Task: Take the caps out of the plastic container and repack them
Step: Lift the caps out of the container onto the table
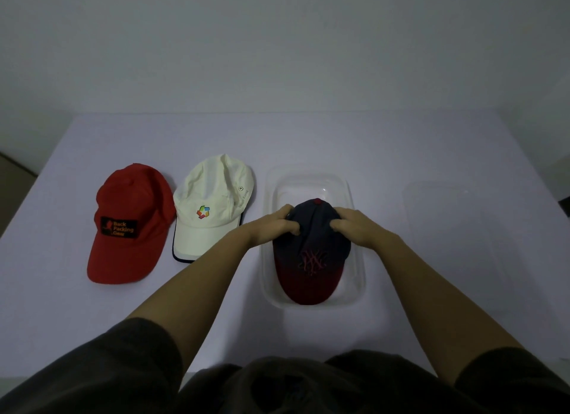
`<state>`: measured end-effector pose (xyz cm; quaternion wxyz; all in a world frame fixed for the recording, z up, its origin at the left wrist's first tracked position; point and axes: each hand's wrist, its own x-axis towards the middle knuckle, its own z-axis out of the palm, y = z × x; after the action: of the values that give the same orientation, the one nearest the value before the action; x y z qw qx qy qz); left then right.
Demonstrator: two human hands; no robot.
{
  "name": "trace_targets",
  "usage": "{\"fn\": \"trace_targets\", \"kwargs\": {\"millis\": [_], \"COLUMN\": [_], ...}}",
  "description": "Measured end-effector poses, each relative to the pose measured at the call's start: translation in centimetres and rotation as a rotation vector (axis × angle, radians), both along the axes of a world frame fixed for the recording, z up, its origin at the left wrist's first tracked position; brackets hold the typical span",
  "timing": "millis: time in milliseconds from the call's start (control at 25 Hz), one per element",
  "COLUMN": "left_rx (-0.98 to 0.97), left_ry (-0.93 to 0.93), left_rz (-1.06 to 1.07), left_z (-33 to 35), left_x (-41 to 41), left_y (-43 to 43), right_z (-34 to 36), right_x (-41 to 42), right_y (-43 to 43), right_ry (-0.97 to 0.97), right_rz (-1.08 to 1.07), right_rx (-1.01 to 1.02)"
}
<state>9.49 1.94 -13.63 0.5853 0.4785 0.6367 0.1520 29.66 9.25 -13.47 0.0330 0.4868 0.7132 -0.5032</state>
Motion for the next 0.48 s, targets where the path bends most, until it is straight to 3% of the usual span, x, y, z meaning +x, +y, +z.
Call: {"fn": "trace_targets", "kwargs": {"millis": [120,360,480], "left_rx": [-0.005,0.042,0.194], "left_ry": [0.068,0.314,0.464], "left_rz": [-0.056,-0.119,-0.142], "left_z": [-0.2,-0.4,-0.6], "left_x": [-0.1,-0.4,-0.3], "left_y": [0.4,0.7,0.5], "right_z": [-0.3,-1.5,-1.9], "right_x": [-0.2,-0.1,0.1], "right_y": [0.3,0.2,0.4], "right_ry": [-0.131,-0.238,-0.222], "right_rz": [0.111,0.202,0.22], "right_rx": [0.198,0.388,0.547]}}
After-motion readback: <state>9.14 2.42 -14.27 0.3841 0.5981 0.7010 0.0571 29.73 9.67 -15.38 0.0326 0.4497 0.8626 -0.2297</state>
